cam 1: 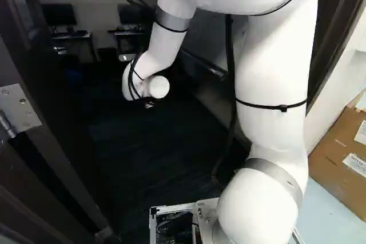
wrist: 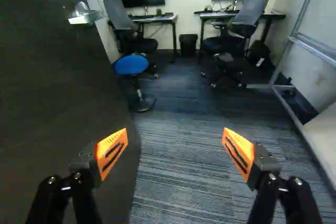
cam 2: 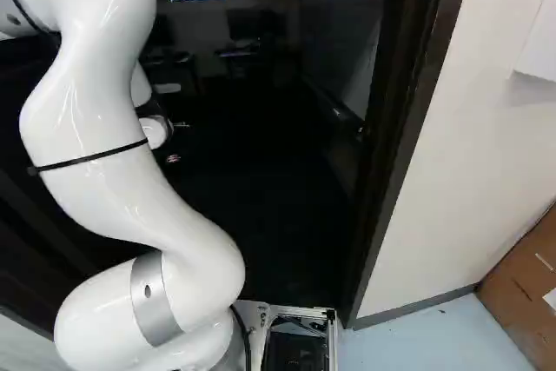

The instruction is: Open the door and move inside

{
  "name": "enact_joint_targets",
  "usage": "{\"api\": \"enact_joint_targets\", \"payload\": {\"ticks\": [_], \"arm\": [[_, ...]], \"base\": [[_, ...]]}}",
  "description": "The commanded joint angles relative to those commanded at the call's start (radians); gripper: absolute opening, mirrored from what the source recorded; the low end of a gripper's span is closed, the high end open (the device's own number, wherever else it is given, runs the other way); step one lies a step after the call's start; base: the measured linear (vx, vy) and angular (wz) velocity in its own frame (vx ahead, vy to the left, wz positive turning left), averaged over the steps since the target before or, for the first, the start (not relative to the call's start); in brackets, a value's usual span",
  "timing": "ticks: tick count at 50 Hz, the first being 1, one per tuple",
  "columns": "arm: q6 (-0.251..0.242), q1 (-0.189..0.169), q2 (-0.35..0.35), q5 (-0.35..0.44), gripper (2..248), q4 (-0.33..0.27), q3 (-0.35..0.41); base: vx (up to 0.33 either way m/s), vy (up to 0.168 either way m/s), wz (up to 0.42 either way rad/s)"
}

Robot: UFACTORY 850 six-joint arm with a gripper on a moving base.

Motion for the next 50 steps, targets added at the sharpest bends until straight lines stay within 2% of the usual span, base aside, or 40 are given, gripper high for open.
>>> {"api": "enact_joint_targets", "payload": {"ticks": [50], "arm": [[0.0,-0.152,0.034,0.0,247,-0.014,0.041]], "base": [[0.0,0.0,0.0]]}}
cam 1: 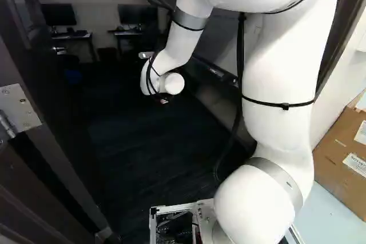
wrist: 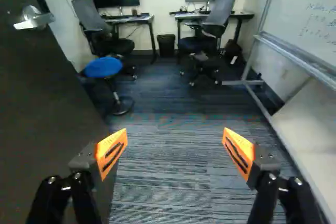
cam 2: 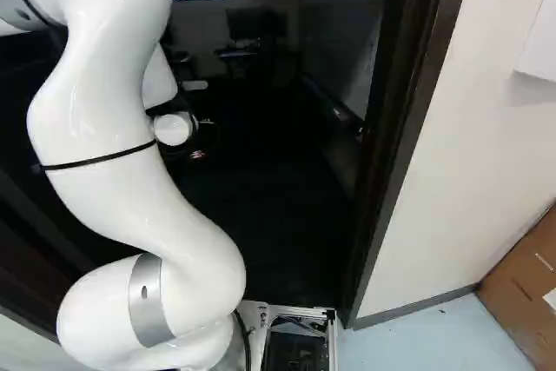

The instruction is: Open the door and move inside

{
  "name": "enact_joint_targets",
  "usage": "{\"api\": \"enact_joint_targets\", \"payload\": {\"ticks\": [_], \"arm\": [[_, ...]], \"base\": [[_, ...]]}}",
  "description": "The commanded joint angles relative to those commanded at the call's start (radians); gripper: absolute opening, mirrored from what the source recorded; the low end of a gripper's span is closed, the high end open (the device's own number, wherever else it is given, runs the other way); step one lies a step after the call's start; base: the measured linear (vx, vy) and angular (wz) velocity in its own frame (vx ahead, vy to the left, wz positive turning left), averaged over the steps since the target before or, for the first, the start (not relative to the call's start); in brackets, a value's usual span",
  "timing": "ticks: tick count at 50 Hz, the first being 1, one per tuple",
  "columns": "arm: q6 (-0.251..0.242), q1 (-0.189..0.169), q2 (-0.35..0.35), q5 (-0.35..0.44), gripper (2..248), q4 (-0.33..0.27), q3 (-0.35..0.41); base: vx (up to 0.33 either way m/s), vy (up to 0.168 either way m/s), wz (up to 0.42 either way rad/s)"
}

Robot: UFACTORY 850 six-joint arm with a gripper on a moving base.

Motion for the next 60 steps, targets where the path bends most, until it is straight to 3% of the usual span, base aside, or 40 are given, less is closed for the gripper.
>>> {"api": "enact_joint_targets", "payload": {"ticks": [43,60], "arm": [[0.0,-0.134,-0.001,0.0,247,-0.001,-0.001],[0.0,-0.187,-0.007,0.0,247,-0.05,-0.008]], "base": [[0.0,0.0,0.0],[0.0,0.0,0.0]]}}
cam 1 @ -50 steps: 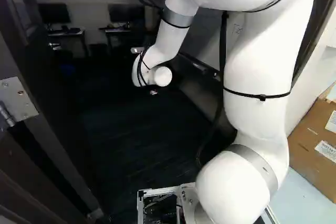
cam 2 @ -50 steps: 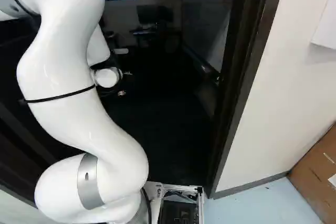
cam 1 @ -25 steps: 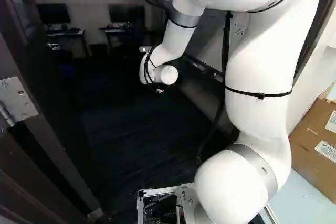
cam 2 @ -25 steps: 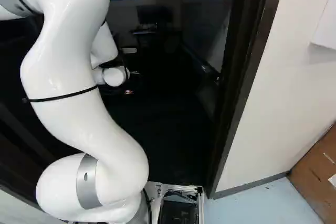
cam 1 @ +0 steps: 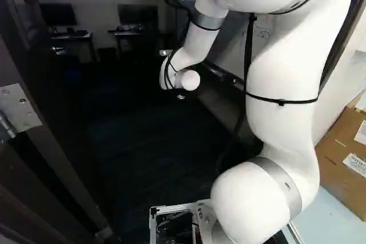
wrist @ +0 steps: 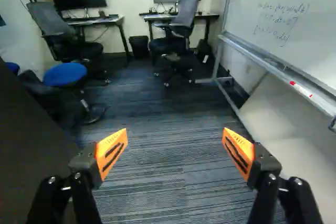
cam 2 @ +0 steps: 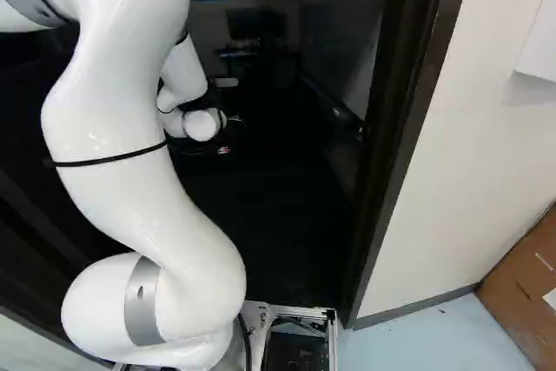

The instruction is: Open the door and move inside

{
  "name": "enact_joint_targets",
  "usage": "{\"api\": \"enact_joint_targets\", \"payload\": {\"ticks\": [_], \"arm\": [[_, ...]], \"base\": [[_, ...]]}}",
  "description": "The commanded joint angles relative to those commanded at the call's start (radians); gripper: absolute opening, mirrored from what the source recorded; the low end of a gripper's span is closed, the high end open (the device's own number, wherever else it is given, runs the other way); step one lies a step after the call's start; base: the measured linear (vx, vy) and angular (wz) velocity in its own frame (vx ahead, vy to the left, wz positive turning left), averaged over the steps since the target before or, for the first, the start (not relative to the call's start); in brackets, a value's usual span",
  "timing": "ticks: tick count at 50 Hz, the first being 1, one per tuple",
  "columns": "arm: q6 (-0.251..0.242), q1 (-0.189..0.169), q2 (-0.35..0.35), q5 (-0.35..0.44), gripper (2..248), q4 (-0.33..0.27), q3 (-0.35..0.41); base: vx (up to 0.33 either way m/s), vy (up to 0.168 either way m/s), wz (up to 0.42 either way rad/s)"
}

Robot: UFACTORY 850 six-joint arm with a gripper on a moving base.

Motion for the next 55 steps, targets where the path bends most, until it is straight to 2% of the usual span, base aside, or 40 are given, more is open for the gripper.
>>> {"api": "enact_joint_targets", "payload": {"ticks": [32,55], "arm": [[0.0,-0.094,0.018,0.0,247,-0.124,0.021],[0.0,-0.16,0.059,0.0,247,-0.206,0.069]], "base": [[0.0,0.0,0.0],[0.0,0.0,0.0]]}}
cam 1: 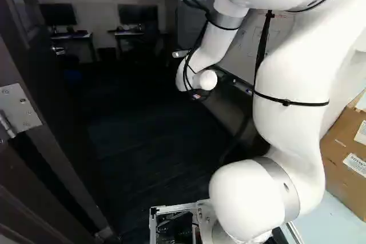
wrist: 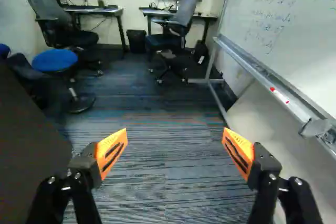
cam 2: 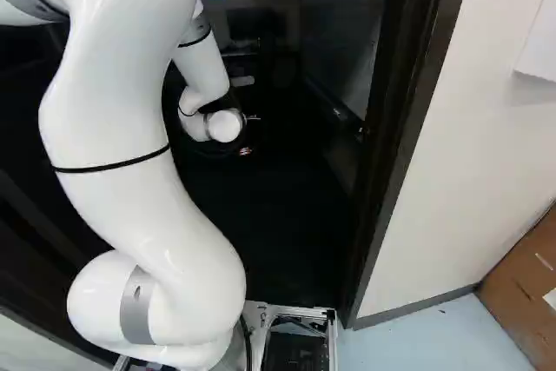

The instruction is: Open the door and move inside

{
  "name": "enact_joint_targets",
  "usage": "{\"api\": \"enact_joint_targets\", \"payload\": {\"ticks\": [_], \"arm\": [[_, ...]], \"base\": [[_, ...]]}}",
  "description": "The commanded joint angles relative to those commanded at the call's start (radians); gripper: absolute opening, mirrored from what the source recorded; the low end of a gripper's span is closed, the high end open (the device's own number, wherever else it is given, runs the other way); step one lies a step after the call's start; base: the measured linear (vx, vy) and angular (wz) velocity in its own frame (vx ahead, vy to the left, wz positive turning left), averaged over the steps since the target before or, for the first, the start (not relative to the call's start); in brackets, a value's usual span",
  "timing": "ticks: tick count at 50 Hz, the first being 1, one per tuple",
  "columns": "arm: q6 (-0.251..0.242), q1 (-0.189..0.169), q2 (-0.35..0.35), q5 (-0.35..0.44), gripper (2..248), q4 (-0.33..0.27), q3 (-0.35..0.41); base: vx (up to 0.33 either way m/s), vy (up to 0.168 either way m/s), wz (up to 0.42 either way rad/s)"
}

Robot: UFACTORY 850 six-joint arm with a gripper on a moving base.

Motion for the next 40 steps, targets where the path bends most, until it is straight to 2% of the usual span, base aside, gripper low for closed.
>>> {"api": "enact_joint_targets", "payload": {"ticks": [24,40], "arm": [[0.0,-0.066,0.085,-0.002,247,-0.009,0.095],[0.0,-0.104,0.153,-0.011,247,0.005,0.169]], "base": [[0.0,0.0,0.0],[0.0,0.0,0.0]]}}
